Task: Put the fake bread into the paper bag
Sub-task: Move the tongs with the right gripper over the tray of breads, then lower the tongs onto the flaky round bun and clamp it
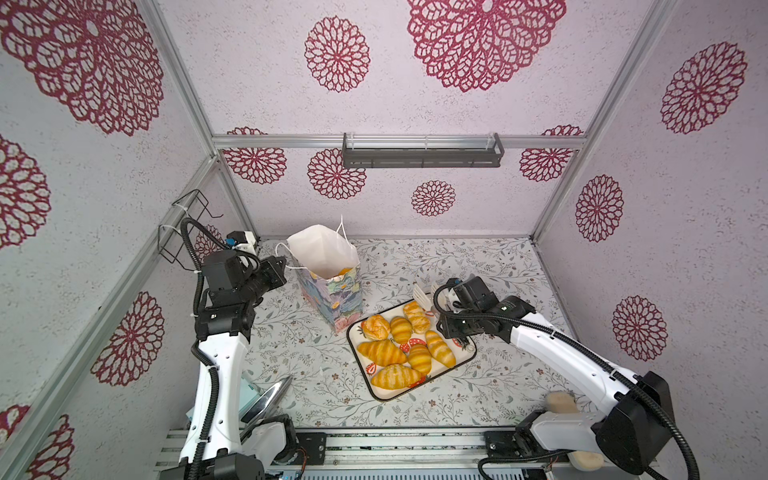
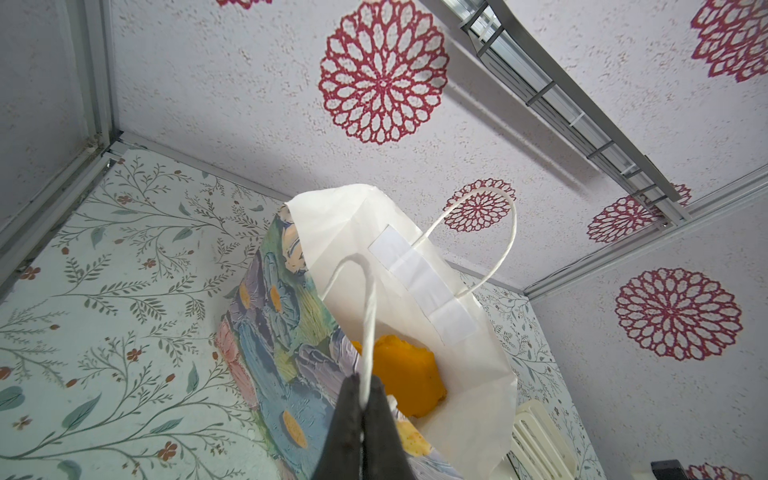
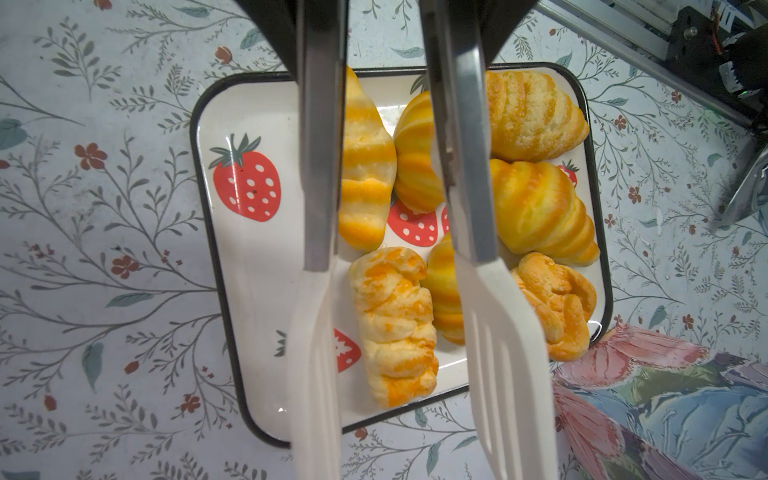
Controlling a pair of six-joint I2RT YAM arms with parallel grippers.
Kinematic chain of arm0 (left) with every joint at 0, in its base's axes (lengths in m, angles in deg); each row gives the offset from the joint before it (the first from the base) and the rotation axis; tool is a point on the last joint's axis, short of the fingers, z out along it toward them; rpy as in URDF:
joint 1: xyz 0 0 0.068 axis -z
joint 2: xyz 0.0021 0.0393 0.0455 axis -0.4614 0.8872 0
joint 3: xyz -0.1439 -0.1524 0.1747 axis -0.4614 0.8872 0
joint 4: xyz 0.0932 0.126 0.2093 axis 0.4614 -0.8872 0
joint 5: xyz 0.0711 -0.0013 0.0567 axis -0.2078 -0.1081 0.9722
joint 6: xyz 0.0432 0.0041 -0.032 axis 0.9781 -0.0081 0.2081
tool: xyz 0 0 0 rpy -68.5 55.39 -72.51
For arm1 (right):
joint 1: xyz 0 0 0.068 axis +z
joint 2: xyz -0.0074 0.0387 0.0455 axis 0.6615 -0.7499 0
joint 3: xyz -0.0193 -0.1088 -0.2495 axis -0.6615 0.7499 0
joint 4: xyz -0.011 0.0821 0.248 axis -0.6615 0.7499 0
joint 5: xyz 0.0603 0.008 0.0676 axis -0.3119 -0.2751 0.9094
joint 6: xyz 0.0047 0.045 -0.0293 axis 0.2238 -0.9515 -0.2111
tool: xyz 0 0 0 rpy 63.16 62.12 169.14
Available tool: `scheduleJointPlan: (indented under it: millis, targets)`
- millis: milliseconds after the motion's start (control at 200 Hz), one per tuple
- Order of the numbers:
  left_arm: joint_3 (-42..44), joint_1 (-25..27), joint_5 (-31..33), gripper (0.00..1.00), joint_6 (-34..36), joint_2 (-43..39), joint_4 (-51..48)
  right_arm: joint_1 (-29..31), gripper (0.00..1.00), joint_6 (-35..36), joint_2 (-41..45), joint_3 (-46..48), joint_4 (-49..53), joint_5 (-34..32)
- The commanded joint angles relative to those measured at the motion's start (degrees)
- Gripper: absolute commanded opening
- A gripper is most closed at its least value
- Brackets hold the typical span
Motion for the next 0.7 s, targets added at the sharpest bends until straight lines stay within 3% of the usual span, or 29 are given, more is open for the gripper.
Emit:
scheduleJointPlan:
  millis: [0, 695]
  targets:
    - [0.14, 0.02, 2.11, 0.0, 0.61, -0.37, 0.21, -0.26, 0.49, -1.17, 0.41, 0.45, -2.04, 1.2]
    - [-0.31, -1.72, 6.62, 0.0, 0.77, -0.17, -2.37, -0.24, 0.52, -1.45, -4.24, 3.42, -6.38, 4.2]
